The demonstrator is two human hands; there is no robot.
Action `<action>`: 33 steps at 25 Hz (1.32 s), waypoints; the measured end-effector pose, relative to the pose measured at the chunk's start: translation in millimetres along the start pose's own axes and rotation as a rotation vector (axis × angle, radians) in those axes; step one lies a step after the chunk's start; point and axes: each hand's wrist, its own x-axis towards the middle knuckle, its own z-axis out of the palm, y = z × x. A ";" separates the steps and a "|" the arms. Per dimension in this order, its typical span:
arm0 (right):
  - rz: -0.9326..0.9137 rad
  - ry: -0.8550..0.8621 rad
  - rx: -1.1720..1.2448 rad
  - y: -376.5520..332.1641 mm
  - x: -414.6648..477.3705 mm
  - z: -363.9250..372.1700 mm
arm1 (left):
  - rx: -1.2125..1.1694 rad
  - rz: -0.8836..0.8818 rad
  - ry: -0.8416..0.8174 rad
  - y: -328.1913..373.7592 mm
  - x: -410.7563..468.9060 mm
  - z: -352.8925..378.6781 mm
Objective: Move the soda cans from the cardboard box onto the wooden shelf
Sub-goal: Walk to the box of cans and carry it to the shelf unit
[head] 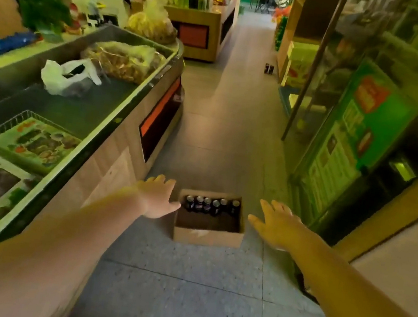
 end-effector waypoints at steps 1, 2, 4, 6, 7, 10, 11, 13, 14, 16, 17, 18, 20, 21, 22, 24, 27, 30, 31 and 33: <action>-0.004 -0.023 0.011 5.9 33.3 -2.8 | -0.001 -0.008 -0.023 -1.9 34.1 -5.1; -0.008 -0.044 0.018 11.2 63.3 -4.8 | 0.003 -0.013 -0.043 -3.4 63.8 -8.2; -0.006 -0.082 0.039 20.4 125.5 -8.4 | 0.005 -0.016 -0.072 -6.3 123.5 -8.8; -0.006 -0.104 0.069 29.5 195.6 -6.6 | -0.012 -0.035 -0.091 -8.6 188.4 -2.3; -0.005 -0.118 0.078 34.0 227.7 -3.9 | -0.029 -0.049 -0.101 -8.9 219.2 2.0; -0.018 -0.177 0.080 52.6 322.9 16.2 | -0.082 -0.076 -0.151 -5.5 307.8 22.0; -0.024 -0.201 0.077 62.2 359.3 30.2 | -0.101 -0.079 -0.168 -3.1 341.9 33.4; -0.016 -0.243 0.092 79.5 419.7 63.6 | -0.143 -0.083 -0.194 0.1 397.9 60.8; -0.011 -0.263 0.107 86.7 449.6 83.9 | -0.165 -0.082 -0.210 -0.6 424.8 78.4; 0.009 -0.306 0.122 101.4 506.7 131.4 | -0.200 -0.092 -0.255 -7.9 478.5 123.0; 0.015 -0.327 0.117 108.8 533.3 156.2 | -0.208 -0.109 -0.282 -13.8 505.0 148.6; 0.020 -0.356 0.111 115.2 555.7 181.6 | -0.219 -0.138 -0.314 -21.2 527.8 174.7; 0.043 -0.381 0.116 127.8 599.6 237.2 | -0.226 -0.202 -0.343 -39.2 573.1 233.5; 0.058 -0.372 0.133 133.3 622.6 267.8 | -0.234 -0.221 -0.345 -48.5 598.5 266.0; 0.077 -0.364 0.157 137.8 641.7 296.5 | -0.256 -0.242 -0.348 -57.2 619.0 296.3; 0.135 -0.384 0.227 145.0 676.6 354.0 | -0.321 -0.271 -0.332 -73.4 655.0 355.0; 0.272 -0.342 0.420 158.8 717.1 434.1 | -0.407 -0.374 -0.280 -98.7 693.8 437.0; 0.435 -0.215 0.560 171.9 739.6 489.3 | -0.556 -0.530 -0.249 -122.2 716.6 495.5; 0.465 -0.195 0.556 174.2 745.7 501.9 | -0.640 -0.562 -0.249 -128.8 723.3 509.5; 0.512 -0.162 0.526 174.9 751.6 512.0 | -0.782 -0.588 -0.240 -133.4 732.9 525.0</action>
